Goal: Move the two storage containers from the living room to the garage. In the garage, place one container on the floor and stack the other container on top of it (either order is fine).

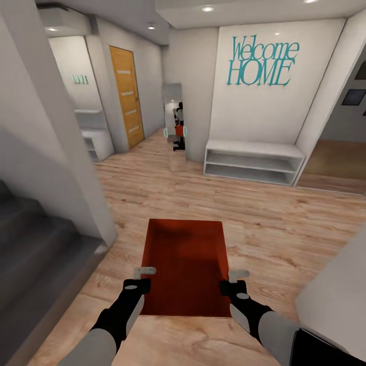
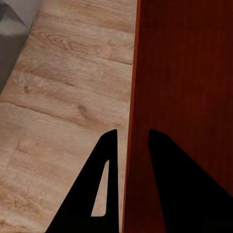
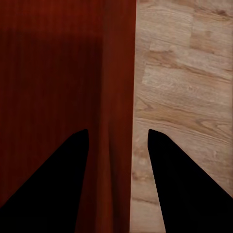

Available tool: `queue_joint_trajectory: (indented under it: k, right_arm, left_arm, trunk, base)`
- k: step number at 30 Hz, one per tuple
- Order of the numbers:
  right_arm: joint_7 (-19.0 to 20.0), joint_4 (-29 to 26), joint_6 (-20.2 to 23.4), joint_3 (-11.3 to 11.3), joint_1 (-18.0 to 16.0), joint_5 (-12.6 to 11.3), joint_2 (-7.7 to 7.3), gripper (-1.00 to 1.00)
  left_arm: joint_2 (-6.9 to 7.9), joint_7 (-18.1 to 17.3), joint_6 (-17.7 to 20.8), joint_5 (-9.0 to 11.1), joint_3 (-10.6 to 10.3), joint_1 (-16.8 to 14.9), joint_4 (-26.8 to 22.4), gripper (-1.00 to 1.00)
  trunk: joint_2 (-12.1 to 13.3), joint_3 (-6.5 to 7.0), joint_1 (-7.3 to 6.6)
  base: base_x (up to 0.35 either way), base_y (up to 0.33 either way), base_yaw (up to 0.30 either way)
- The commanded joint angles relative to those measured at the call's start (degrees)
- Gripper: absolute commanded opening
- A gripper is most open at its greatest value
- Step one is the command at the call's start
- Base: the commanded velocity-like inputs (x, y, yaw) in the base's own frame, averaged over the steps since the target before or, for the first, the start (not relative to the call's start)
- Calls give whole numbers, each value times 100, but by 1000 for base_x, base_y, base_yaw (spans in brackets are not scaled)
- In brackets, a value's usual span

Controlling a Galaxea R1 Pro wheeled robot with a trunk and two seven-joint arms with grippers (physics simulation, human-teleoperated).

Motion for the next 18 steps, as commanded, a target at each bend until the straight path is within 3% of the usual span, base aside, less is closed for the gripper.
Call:
queue_joint_trajectory:
  k: [1, 18]
  right_arm:
    - [-21, 24, -22, -19, -4, -64, -20, -100]
    - [-21, 24, -23, -19, -4, -64, -20, -100]
  left_arm:
    - [7, 37, 56, -126, 17, -4, -18, -100]
    - [7, 37, 54, -126, 18, -4, -18, -100]
  trunk:
    - [-9, -9, 6]
    - [-9, -9, 6]
  base:
    - [322, 0, 0]
    - [322, 0, 0]
